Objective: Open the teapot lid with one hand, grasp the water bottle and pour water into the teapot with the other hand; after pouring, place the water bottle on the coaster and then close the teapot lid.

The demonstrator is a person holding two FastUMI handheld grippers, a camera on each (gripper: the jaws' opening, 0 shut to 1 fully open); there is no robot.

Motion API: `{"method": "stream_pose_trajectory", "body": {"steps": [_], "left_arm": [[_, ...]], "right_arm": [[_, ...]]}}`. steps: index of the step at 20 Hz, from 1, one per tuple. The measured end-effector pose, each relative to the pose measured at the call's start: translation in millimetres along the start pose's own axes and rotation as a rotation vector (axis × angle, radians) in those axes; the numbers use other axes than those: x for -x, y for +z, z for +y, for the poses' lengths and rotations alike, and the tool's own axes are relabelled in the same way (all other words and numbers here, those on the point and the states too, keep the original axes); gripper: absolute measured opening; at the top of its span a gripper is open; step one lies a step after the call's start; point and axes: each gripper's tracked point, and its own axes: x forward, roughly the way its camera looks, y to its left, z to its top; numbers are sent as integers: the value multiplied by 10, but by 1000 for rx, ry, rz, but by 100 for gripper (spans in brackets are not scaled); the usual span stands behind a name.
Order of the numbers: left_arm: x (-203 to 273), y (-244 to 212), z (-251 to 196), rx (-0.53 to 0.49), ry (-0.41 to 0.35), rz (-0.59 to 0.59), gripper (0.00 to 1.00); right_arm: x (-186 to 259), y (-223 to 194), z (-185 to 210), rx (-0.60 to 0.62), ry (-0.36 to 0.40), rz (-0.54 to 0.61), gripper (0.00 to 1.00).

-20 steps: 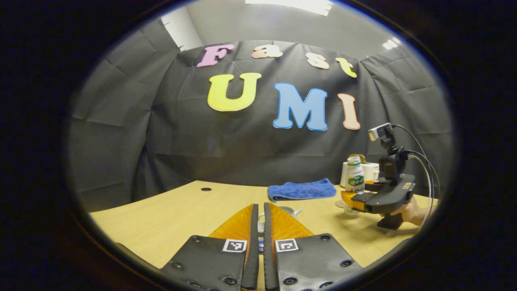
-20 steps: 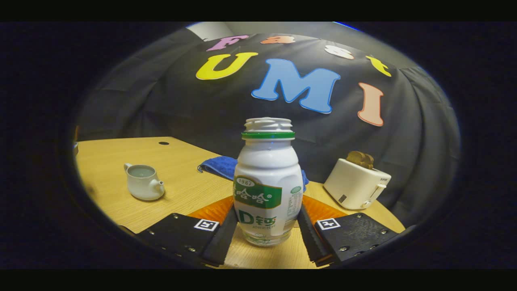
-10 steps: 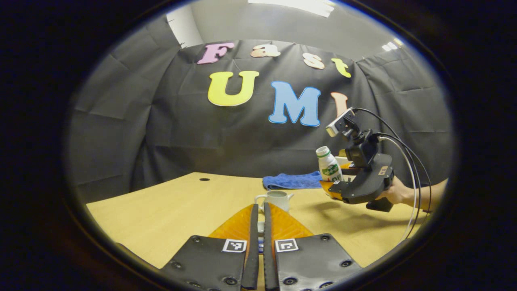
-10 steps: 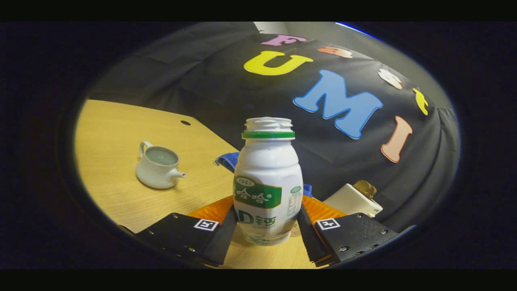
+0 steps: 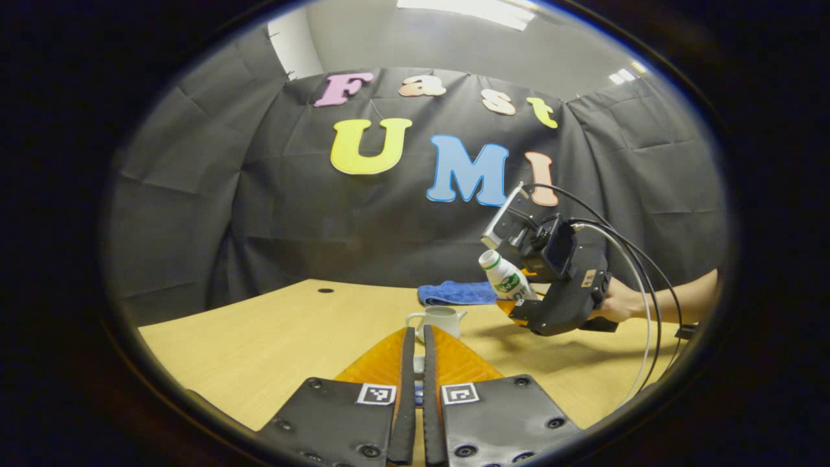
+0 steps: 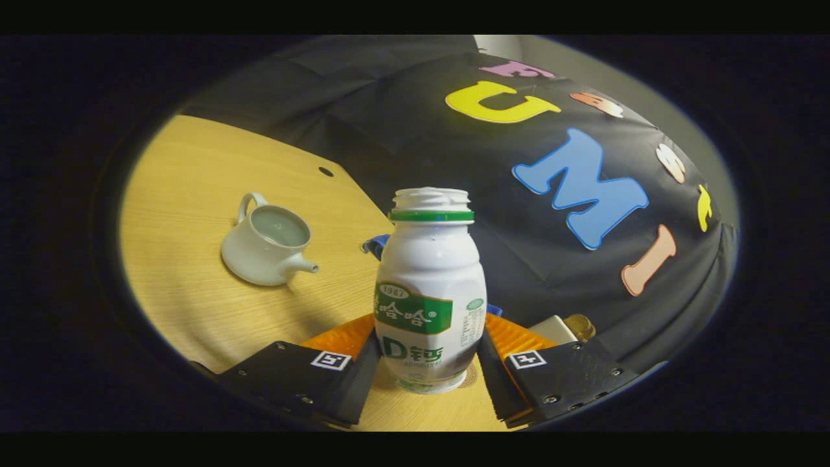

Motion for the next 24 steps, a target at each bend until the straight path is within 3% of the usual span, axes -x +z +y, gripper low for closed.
{"method": "stream_pose_trajectory", "body": {"steps": [3, 10, 11, 12, 16, 24], "left_arm": [[16, 16, 26, -7, 4, -5, 12], [26, -22, 69, -19, 14, -3, 12], [25, -16, 75, -20, 15, -2, 15], [23, -39, 83, -20, 17, 1, 12], [25, -64, 98, -26, 19, 10, 15], [34, -61, 86, -42, 22, 13, 12]], "right_arm": [[-80, 13, 7, 98, 1, 16, 74], [-173, 69, 96, 301, 15, 27, 74], [-182, 72, 101, 326, 13, 25, 74], [-198, 85, 113, 347, 12, 24, 74], [-230, 110, 117, 434, 5, 19, 74], [-248, 166, 105, 570, -11, 6, 74]]}}
